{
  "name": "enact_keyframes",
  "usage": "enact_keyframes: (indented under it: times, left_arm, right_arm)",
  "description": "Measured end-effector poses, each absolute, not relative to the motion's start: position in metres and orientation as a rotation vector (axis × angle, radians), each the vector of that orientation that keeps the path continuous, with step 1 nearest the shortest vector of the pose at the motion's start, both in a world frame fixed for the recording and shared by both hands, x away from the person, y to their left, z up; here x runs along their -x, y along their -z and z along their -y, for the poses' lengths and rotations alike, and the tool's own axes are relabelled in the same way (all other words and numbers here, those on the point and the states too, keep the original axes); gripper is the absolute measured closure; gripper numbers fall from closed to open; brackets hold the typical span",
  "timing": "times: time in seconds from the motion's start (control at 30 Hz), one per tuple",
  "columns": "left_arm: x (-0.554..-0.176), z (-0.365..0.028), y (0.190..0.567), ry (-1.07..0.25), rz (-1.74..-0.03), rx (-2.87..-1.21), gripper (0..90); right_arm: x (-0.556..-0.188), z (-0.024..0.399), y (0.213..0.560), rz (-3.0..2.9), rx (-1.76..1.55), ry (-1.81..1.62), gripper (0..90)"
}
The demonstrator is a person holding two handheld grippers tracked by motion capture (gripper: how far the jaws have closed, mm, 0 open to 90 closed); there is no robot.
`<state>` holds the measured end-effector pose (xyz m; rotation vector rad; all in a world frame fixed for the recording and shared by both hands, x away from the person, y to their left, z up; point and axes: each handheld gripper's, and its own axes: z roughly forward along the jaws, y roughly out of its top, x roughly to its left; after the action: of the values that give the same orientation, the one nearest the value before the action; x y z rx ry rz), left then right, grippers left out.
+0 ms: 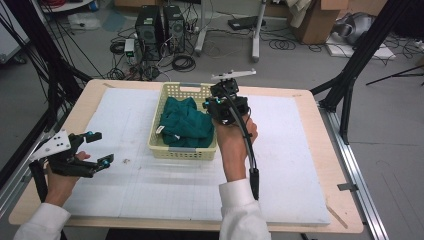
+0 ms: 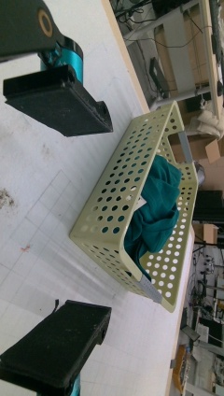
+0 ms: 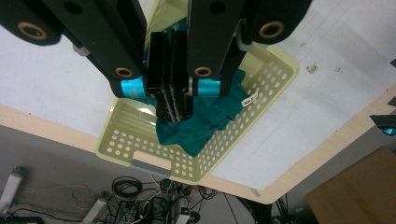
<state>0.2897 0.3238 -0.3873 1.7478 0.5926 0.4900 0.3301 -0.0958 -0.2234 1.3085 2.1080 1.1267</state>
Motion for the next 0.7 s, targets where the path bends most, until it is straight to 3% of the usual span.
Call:
enact_keyframes:
  times: [0.7]
  left_arm:
    - [-0.2899, -0.3239, 0.3875, -0.491, -0.593, -1.751, 10.9]
  right_arm:
    - [-0.3348, 0.0963, 0.2250, -2.122, -1.307, -1.135, 89.4]
